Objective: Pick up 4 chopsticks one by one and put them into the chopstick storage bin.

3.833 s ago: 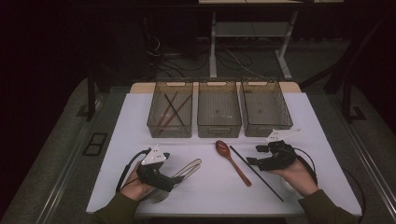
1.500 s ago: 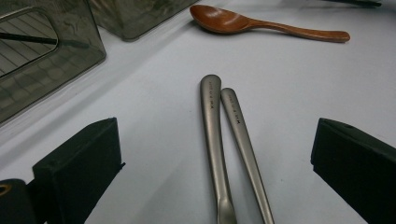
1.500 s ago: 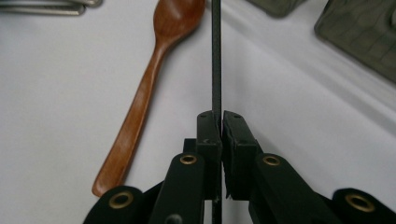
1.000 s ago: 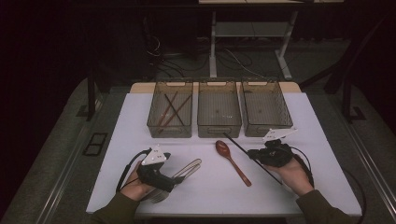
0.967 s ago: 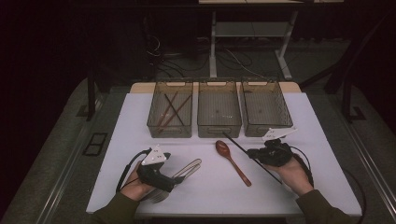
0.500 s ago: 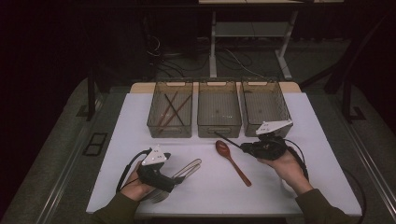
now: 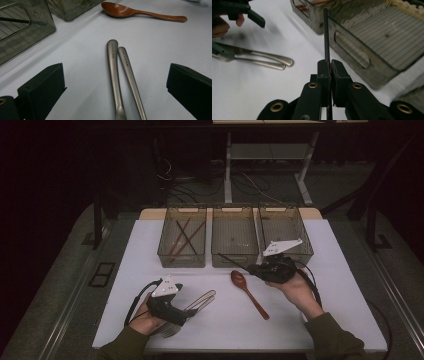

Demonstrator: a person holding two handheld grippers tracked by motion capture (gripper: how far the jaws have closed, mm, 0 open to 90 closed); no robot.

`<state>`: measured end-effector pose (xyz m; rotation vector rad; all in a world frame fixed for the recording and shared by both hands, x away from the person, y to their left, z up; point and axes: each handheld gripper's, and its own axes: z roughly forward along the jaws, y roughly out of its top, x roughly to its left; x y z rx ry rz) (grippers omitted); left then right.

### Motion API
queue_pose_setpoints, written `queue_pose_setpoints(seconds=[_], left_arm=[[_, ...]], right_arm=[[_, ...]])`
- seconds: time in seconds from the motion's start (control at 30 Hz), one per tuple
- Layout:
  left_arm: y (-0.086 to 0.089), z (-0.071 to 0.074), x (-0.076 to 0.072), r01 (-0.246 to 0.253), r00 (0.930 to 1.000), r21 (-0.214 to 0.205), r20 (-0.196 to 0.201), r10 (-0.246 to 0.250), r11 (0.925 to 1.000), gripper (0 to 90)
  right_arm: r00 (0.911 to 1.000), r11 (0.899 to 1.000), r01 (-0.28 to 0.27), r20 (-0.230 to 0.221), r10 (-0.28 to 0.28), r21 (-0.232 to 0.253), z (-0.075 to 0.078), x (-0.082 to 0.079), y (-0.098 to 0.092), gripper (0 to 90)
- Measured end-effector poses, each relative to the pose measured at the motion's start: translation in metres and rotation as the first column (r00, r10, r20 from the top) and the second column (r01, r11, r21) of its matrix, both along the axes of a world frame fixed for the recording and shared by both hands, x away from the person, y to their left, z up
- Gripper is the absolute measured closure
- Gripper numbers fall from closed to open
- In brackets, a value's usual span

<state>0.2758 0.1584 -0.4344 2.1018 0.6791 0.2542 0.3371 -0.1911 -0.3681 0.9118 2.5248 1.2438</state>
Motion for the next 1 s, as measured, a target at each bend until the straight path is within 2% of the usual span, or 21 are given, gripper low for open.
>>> queue_pose_setpoints(seconds=[0.2, 0.43, 0.73, 0.77, 0.8, 0.83, 1.0], left_arm=[[0.0, 0.0, 0.0, 0.004, 1.0, 0.001, 0.002, -0.004, 1.0, 0.7], [0.0, 0.0, 0.0, 0.007, 1.0, 0.001, 0.004, -0.007, 1.0, 0.7], [0.0, 0.0, 0.0, 0.005, 1.0, -0.01, -0.003, -0.005, 0.9999, 0.7], [0.0, 0.0, 0.0, 0.012, 0.9999, 0.001, -0.001, -0.012, 0.9999, 0.7], [-0.001, -0.001, 0.0, -0.001, 1.0, -0.02, -0.006, 0.0, 0.9998, 0.7], [0.0, 0.0, 0.0, 0.007, 1.0, -0.007, -0.005, -0.007, 0.9999, 0.7], [-0.001, -0.001, 0.0, 0.007, 1.0, -0.013, -0.006, -0.007, 0.9999, 0.7]], right_arm=[[0.9997, 1.0, -0.008, 0.022, 0.008, -0.005, 0.011, 0.014, 0.015, 85.8], [0.9996, 1.0, 0.002, 0.027, -0.002, -0.013, 0.022, 0.033, 0.036, 85.8], [0.9993, 0.999, 0.033, 0.017, -0.033, -0.017, 0.026, 0.061, 0.063, 85.8], [0.9992, 0.999, 0.036, 0.017, -0.035, -0.021, 0.026, 0.064, 0.067, 85.8], [0.9992, 0.999, 0.035, 0.018, -0.035, -0.023, 0.026, 0.067, 0.07, 85.8], [0.9992, 0.999, 0.04, 0.011, -0.04, -0.021, 0.026, 0.069, 0.073, 85.8], [0.9989, 0.998, 0.046, 0.009, -0.046, -0.037, 0.028, 0.082, 0.092, 85.8]])
